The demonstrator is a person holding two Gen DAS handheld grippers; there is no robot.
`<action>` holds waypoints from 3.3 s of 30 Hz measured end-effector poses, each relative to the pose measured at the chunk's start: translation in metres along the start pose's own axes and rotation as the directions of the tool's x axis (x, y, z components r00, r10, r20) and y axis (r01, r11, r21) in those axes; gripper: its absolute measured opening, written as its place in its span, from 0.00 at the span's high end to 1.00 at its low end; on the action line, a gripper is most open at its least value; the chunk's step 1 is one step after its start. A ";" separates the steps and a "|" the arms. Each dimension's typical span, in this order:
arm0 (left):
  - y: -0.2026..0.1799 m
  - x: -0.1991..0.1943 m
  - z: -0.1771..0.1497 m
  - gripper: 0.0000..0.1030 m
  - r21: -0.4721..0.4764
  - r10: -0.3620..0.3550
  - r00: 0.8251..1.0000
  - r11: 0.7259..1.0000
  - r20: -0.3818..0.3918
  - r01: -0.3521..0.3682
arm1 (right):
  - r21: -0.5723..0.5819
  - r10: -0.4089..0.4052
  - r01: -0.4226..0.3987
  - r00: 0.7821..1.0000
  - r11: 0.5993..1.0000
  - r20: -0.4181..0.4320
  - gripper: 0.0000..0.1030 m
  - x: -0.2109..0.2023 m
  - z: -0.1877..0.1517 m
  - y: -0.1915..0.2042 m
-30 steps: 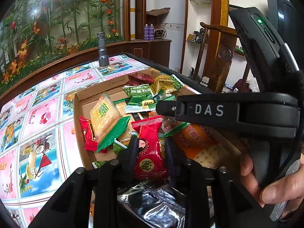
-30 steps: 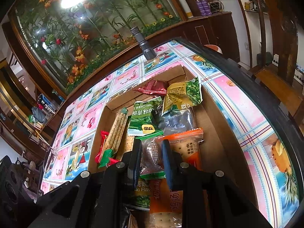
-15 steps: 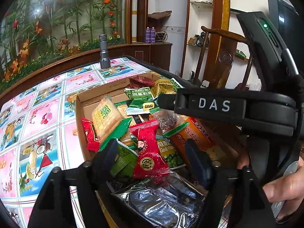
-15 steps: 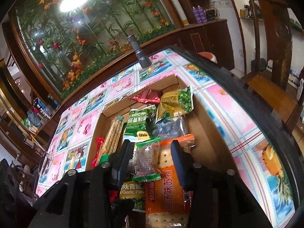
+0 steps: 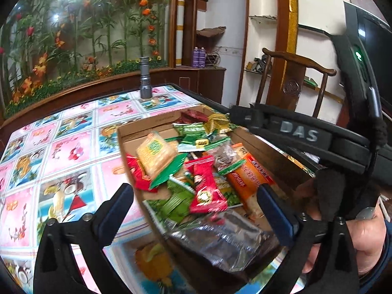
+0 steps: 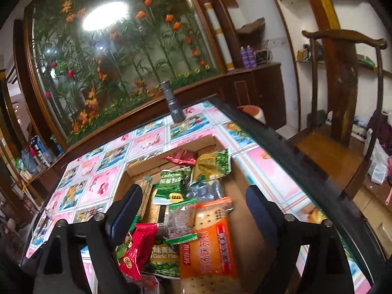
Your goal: Organize snacks
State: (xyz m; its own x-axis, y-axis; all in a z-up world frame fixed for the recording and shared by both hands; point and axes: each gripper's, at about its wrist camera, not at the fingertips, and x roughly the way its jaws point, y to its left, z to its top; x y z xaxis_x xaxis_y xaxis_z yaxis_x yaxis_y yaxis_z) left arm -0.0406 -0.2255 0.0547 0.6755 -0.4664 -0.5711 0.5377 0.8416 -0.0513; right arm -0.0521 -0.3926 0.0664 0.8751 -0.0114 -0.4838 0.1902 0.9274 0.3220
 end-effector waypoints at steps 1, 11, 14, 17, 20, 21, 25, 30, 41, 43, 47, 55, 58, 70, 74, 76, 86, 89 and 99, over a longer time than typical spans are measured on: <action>0.003 -0.003 -0.002 0.01 -0.011 0.012 1.000 1.000 0.002 -0.012 | 0.006 -0.005 0.005 1.000 1.000 0.006 0.12 -0.004 0.000 -0.001; 0.019 -0.020 -0.008 0.01 -0.016 0.072 0.997 0.997 -0.038 -0.073 | -0.038 -0.055 0.056 0.998 0.998 0.041 0.06 -0.030 -0.016 0.009; 0.024 -0.026 -0.010 0.01 -0.022 0.069 0.997 0.997 -0.036 -0.069 | -0.065 -0.073 0.077 0.996 0.995 0.051 0.06 -0.030 -0.018 0.016; 0.031 -0.025 -0.008 0.01 -0.033 0.085 0.995 0.996 -0.055 -0.087 | -0.093 -0.098 0.103 0.993 0.990 0.063 0.06 -0.029 -0.019 0.021; 0.038 -0.024 -0.006 0.01 -0.075 0.044 0.996 0.996 -0.077 -0.050 | -0.109 -0.114 0.122 0.991 0.987 0.073 0.06 -0.030 -0.020 0.025; 0.040 -0.024 -0.006 0.01 -0.083 0.045 0.996 0.995 -0.083 -0.051 | -0.112 -0.117 0.125 0.990 0.986 0.075 0.06 -0.030 -0.019 0.025; 0.042 -0.019 -0.005 0.01 -0.094 0.050 0.993 0.994 -0.111 -0.061 | -0.116 -0.116 0.125 0.990 0.985 0.078 0.06 -0.029 -0.019 0.027; 0.040 -0.017 -0.001 0.01 -0.076 0.112 0.986 0.990 -0.124 -0.122 | -0.120 -0.106 0.117 0.990 0.986 0.093 0.06 -0.032 -0.019 0.028; 0.044 -0.013 -0.001 0.01 -0.026 0.298 0.943 0.952 -0.150 -0.305 | -0.092 -0.087 0.097 0.991 0.991 0.098 0.05 -0.034 -0.016 0.024; 0.044 -0.013 -0.001 0.01 -0.022 0.317 0.937 0.946 -0.147 -0.324 | -0.090 -0.088 0.096 0.992 0.991 0.092 0.05 -0.033 -0.016 0.024; 0.044 -0.010 -0.002 0.01 -0.012 0.332 0.931 0.941 -0.152 -0.338 | -0.086 -0.085 0.092 0.993 0.992 0.087 0.05 -0.032 -0.016 0.022; 0.043 -0.010 -0.003 0.01 -0.001 0.343 0.927 0.938 -0.153 -0.347 | -0.086 -0.084 0.092 0.992 0.992 0.095 0.04 -0.033 -0.015 0.023; 0.043 -0.010 -0.003 0.01 -0.001 0.342 0.927 0.938 -0.153 -0.346 | -0.094 -0.085 0.094 0.991 0.991 0.099 0.04 -0.034 -0.015 0.024; 0.039 -0.012 -0.002 0.01 0.015 0.351 0.925 0.935 -0.144 -0.353 | -0.098 -0.085 0.096 0.991 0.991 0.104 0.04 -0.034 -0.017 0.026; 0.039 -0.012 -0.002 0.01 0.017 0.355 0.924 0.934 -0.144 -0.357 | -0.097 -0.085 0.095 0.991 0.991 0.104 0.04 -0.034 -0.017 0.026; 0.038 -0.012 -0.002 0.01 0.017 0.358 0.923 0.933 -0.141 -0.360 | -0.099 -0.086 0.096 0.991 0.990 0.103 0.04 -0.034 -0.017 0.026; 0.036 -0.013 -0.002 0.01 0.040 0.373 0.920 0.928 -0.123 -0.371 | -0.097 -0.087 0.097 0.991 0.991 0.104 0.04 -0.035 -0.016 0.025; 0.036 -0.013 -0.002 0.01 0.040 0.369 0.921 0.930 -0.126 -0.367 | -0.097 -0.087 0.097 0.991 0.991 0.103 0.04 -0.035 -0.016 0.025; 0.035 -0.016 -0.002 0.01 0.045 0.377 0.919 0.926 -0.116 -0.375 | -0.097 -0.087 0.097 0.991 0.991 0.104 0.04 -0.036 -0.016 0.025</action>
State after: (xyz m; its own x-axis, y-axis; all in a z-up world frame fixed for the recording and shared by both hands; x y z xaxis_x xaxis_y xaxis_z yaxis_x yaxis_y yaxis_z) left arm -0.0331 -0.1882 0.0604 0.7651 -0.0796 -0.6389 0.2676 0.9419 0.2031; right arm -0.0857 -0.3630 0.0783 0.8967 -0.1303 -0.4230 0.2298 0.9539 0.1932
